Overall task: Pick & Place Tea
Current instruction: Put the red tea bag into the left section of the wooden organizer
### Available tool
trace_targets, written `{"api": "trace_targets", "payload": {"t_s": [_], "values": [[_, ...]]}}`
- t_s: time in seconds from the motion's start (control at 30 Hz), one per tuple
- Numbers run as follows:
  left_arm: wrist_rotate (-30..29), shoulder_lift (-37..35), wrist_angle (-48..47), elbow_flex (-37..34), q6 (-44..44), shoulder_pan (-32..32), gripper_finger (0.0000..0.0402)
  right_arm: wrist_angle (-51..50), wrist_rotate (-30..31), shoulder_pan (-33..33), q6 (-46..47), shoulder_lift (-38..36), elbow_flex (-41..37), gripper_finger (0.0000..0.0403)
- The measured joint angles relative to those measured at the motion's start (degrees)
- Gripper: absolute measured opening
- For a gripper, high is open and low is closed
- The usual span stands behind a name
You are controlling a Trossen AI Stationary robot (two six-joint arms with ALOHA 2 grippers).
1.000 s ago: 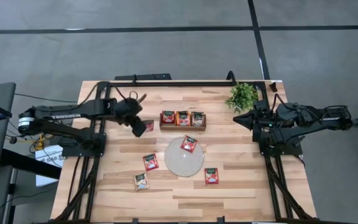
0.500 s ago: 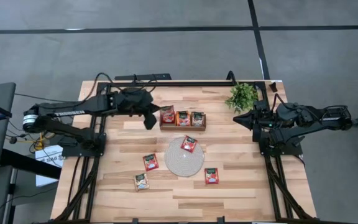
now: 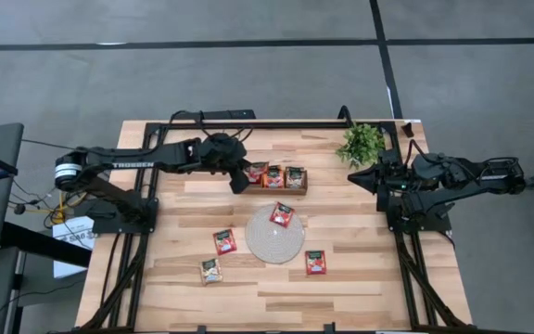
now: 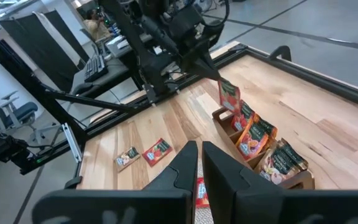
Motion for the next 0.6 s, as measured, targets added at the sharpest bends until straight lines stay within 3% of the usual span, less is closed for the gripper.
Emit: {"api": "trace_targets", "payload": {"t_s": [0.6], "values": [[-0.63,-0.01,6.4,-10.3,-2.45,1.49,0.0,0.0,0.02,0.0,0.03,0.0,0.0,0.0017]]}}
